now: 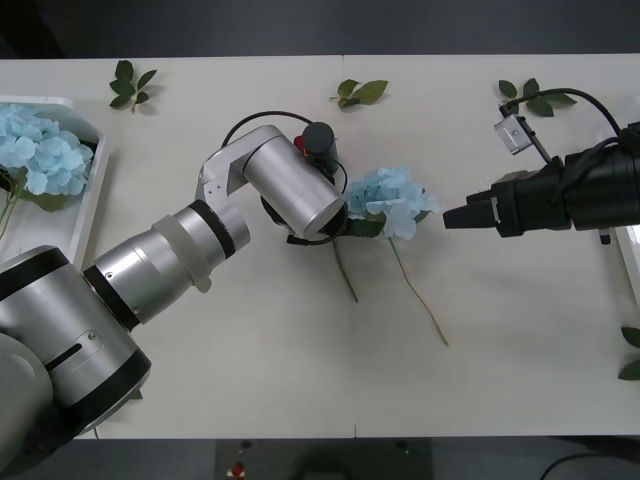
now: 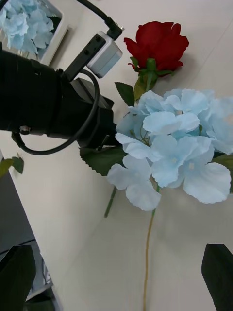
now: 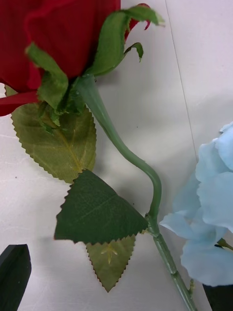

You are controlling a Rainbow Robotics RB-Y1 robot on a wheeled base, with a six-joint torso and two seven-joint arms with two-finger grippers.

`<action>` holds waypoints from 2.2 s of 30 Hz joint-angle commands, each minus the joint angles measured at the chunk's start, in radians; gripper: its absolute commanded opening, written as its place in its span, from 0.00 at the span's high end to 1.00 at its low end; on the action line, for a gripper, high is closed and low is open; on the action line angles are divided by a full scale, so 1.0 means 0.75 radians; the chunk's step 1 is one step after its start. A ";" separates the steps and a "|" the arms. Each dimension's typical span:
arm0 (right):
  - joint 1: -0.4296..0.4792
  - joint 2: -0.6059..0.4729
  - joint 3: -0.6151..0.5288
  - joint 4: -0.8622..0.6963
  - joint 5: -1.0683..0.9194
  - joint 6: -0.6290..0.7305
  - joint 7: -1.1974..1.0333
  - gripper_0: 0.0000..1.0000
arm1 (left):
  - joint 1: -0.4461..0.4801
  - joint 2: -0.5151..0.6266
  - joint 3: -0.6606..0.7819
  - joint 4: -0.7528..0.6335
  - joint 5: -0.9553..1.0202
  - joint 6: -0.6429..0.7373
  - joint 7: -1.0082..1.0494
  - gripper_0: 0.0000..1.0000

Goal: Put the red flowers into the right box and the blue flowers into the left box

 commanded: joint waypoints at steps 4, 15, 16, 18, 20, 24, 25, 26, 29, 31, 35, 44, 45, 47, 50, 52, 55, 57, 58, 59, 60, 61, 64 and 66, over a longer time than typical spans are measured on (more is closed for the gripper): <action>0.025 -0.104 0.051 -0.016 -0.008 -0.057 0.034 0.00 | -0.056 -0.007 -0.027 0.004 -0.028 -0.010 0.029 0.00; 0.025 -0.168 0.188 -0.192 0.260 -0.276 -0.154 0.00 | -0.056 -0.027 -0.029 0.080 -0.037 -0.031 0.020 0.00; 0.025 -0.163 0.186 -0.198 0.283 -0.278 -0.176 0.00 | -0.056 -0.027 -0.029 0.080 -0.037 -0.031 0.020 0.00; 0.025 -0.141 0.188 -0.217 0.369 -0.276 -0.258 0.00 | -0.056 -0.027 -0.029 0.080 -0.037 -0.031 0.020 0.00; 0.025 -0.112 0.186 -0.233 0.461 -0.278 -0.338 0.00 | -0.056 -0.027 -0.029 0.080 -0.039 -0.029 0.020 0.00; 0.025 -0.071 0.188 -0.268 0.634 -0.272 -0.508 0.00 | -0.056 -0.027 -0.029 0.080 -0.041 -0.031 0.018 0.44; 0.023 -0.061 0.186 -0.276 0.682 -0.258 -0.561 0.00 | -0.054 -0.027 -0.029 0.080 -0.041 -0.029 0.018 0.66; 0.023 -0.053 0.186 -0.282 0.718 -0.245 -0.608 0.00 | -0.054 -0.027 -0.029 0.080 -0.041 -0.029 0.020 0.90; 0.023 -0.024 0.186 -0.311 0.841 -0.217 -0.731 0.00 | -0.054 -0.027 -0.029 0.080 -0.043 -0.029 0.020 1.00; 0.023 -0.010 0.186 -0.335 0.927 -0.186 -0.817 0.00 | -0.054 -0.027 -0.027 0.080 -0.047 -0.029 0.020 1.00; 0.023 0.023 0.186 -0.393 1.076 -0.123 -0.964 0.00 | -0.056 -0.025 -0.027 0.077 -0.075 -0.029 0.020 1.00; 0.023 0.149 0.177 -0.476 1.420 0.039 -1.250 0.00 | -0.056 0.058 -0.027 -0.015 -0.092 -0.023 0.022 1.00; 0.023 0.166 0.175 -0.485 1.465 0.063 -1.277 0.00 | -0.054 0.075 -0.027 -0.029 -0.092 -0.021 0.024 1.00; 0.023 0.213 0.175 -0.503 1.569 0.117 -1.334 0.00 | -0.054 0.110 -0.027 -0.064 -0.088 -0.013 0.022 1.00; 0.023 0.278 0.175 -0.507 1.673 0.164 -1.406 0.00 | -0.050 0.167 -0.025 -0.113 -0.086 -0.008 0.020 1.00; 0.025 0.311 0.175 -0.505 1.725 0.182 -1.438 0.00 | -0.036 0.208 -0.011 -0.150 -0.086 -0.010 0.016 1.00; 0.025 0.370 0.175 -0.503 1.813 0.229 -1.469 0.00 | 0.011 0.267 0.051 -0.240 -0.086 -0.008 0.000 1.00; 0.023 0.403 0.175 -0.499 1.874 0.266 -1.479 0.00 | 0.048 0.298 0.094 -0.303 -0.084 -0.008 -0.021 1.00; 0.023 0.424 0.173 -0.495 1.898 0.282 -1.485 0.00 | 0.071 0.318 0.120 -0.342 -0.082 -0.008 -0.053 1.00; 0.023 0.442 0.169 -0.483 1.911 0.286 -1.488 0.00 | 0.089 0.330 0.149 -0.366 -0.073 -0.008 -0.080 1.00; 0.023 0.460 0.163 -0.470 1.917 0.286 -1.488 0.00 | 0.108 0.341 0.181 -0.389 -0.059 -0.008 -0.108 1.00; 0.023 0.483 0.153 -0.452 1.921 0.286 -1.490 0.00 | 0.134 0.351 0.231 -0.415 -0.024 -0.008 -0.160 1.00; 0.021 0.532 0.139 -0.407 1.950 0.286 -1.490 0.00 | 0.206 0.369 0.382 -0.479 0.088 0.000 -0.333 1.00; 0.021 0.556 0.137 -0.389 1.982 0.286 -1.490 0.00 | 0.243 0.371 0.480 -0.518 0.156 0.032 -0.444 1.00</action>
